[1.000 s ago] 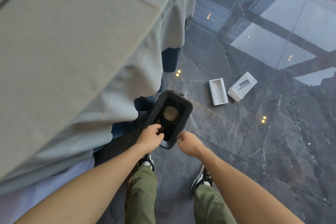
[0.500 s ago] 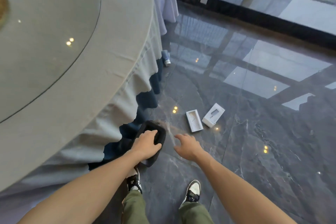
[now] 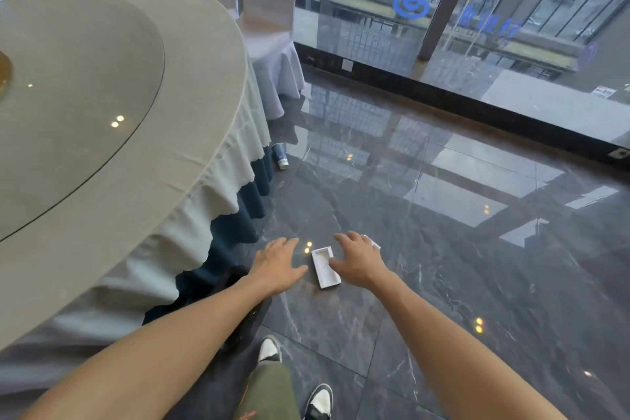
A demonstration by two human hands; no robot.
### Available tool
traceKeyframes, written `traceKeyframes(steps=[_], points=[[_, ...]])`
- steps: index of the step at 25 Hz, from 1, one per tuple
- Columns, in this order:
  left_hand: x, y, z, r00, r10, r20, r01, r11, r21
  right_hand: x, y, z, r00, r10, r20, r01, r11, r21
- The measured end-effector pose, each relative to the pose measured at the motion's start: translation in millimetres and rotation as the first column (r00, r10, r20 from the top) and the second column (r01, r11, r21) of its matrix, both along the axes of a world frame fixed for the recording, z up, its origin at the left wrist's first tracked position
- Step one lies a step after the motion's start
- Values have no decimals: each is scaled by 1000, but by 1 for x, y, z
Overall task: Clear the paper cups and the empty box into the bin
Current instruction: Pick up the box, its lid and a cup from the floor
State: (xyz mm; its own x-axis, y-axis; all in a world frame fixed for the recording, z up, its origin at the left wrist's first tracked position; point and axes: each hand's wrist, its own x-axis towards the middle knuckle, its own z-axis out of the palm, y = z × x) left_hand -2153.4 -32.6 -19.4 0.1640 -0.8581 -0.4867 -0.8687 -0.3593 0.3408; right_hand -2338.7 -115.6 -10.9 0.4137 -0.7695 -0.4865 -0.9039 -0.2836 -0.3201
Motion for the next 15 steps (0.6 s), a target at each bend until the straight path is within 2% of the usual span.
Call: traceKeyframes(steps=[4, 11, 15], points=[[-3, -44, -11, 1000, -13, 12, 13, 1000, 2, -3, -46, -4, 1000, -17, -11, 17, 999, -49], [10, -137, -43, 998, 16, -63, -13, 999, 40, -11, -127, -24, 990, -101, -95, 101, 995, -7], [16, -174, -54, 995, 8, -98, 1, 996, 88, -16, -162, -31, 978, -192, -80, 193, 981, 9]])
